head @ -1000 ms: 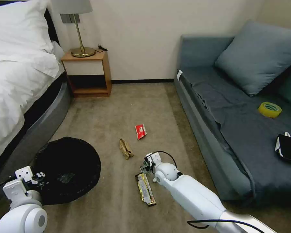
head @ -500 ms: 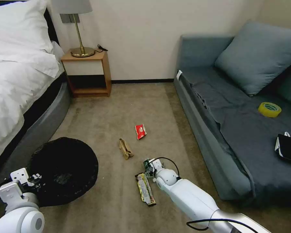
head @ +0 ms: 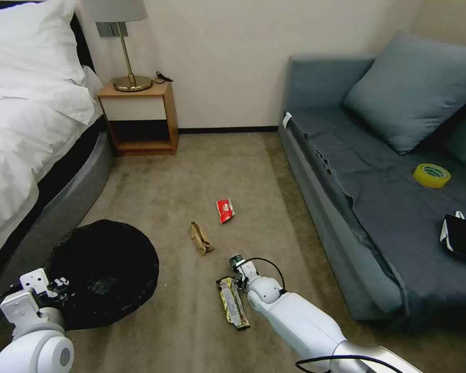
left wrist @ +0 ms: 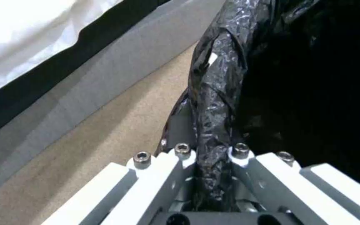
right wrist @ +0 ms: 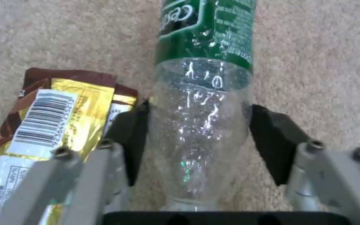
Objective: Pick up the trash bin, then pick up the garbage on the floor and place it into the trash bin.
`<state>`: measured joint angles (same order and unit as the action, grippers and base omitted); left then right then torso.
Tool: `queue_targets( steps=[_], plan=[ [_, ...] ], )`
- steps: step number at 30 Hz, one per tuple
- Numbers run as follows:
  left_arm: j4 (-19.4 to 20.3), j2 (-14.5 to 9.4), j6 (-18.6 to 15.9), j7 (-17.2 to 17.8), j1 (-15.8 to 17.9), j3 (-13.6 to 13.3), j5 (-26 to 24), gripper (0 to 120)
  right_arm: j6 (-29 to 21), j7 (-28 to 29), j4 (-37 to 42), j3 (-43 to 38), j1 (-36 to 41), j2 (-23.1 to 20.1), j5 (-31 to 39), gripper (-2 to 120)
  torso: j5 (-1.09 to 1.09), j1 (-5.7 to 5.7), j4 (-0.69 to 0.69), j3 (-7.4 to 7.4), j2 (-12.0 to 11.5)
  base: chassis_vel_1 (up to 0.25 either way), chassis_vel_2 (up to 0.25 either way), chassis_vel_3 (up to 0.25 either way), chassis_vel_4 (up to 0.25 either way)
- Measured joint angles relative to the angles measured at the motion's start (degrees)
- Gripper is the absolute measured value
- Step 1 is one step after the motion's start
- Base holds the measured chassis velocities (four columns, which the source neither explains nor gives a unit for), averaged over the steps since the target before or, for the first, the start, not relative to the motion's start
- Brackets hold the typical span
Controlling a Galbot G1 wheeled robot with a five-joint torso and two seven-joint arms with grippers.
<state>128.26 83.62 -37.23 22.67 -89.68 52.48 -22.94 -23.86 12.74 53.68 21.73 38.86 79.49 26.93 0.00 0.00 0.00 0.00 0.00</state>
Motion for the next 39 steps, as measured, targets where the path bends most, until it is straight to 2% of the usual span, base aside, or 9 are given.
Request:
queue_targets(
  steps=[7,13,17,18,22,24,27,33,39],
  plan=[
    [-0.08,0.18,0.12,-0.06,0.0,-0.16,0.39,2,0.14,0.12,1.96,0.01,0.48,-0.8,0.27,29,0.01,0.0,0.0,0.0,0.0,0.0,0.0,0.0,0.0],
    [-0.08,0.2,0.13,-0.07,-0.1,-0.23,0.47,2,-1.25,2.04,10.74,-0.37,1.05,-3.49,3.56,23,0.01,0.0,0.0,0.0,0.0,0.0,0.0,0.0,0.0],
    [-0.34,0.21,0.13,-0.09,-0.06,-0.76,0.77,2,-3.64,5.37,28.16,-3.75,0.85,-8.01,9.45,22,0.0,0.0,0.0,0.0,0.0,0.0,0.0,0.0,0.0],
    [-0.34,0.21,0.13,-0.09,-0.06,-0.76,0.77,2,-3.64,5.37,28.16,-3.75,0.85,-8.01,9.45,22,0.0,0.0,0.0,0.0,0.0,0.0,0.0,0.0,0.0],
    [-0.79,0.42,0.12,-0.11,-0.04,-1.5,1.03,2,-6.41,9.34,43.21,-4.87,-0.34,-9.36,18.45,22,0.01,0.0,0.0,0.0,0.0,0.0,0.0,0.0,0.0],
    [-0.99,0.63,0.13,-0.07,0.06,-2.11,1.24,2,-6.84,13.01,50.94,-3.23,-1.39,-8.01,24.68,22,0.0,0.0,0.0,0.0,0.01,0.0,0.0,0.0,0.0],
    [-1.0,0.91,0.06,-0.07,0.2,-2.78,1.35,2,-6.65,15.92,54.85,-0.04,-2.29,-5.82,28.26,22,0.0,0.0,0.01,0.0,0.0,0.0,0.0,0.0,0.0],
    [-1.16,1.71,-0.06,-0.02,0.55,-3.43,1.45,2,-5.61,19.2,56.36,8.81,-3.04,-1.65,29.08,22,-0.01,0.0,0.01,0.0,0.01,0.0,0.0,0.0,0.0],
    [-0.97,2.79,-0.08,0.09,0.92,-3.76,1.68,2,-4.42,21.47,52.31,16.43,-1.96,2.96,27.7,22,-0.01,0.0,0.0,0.0,0.01,0.0,0.0,0.0,0.0]
  ],
)
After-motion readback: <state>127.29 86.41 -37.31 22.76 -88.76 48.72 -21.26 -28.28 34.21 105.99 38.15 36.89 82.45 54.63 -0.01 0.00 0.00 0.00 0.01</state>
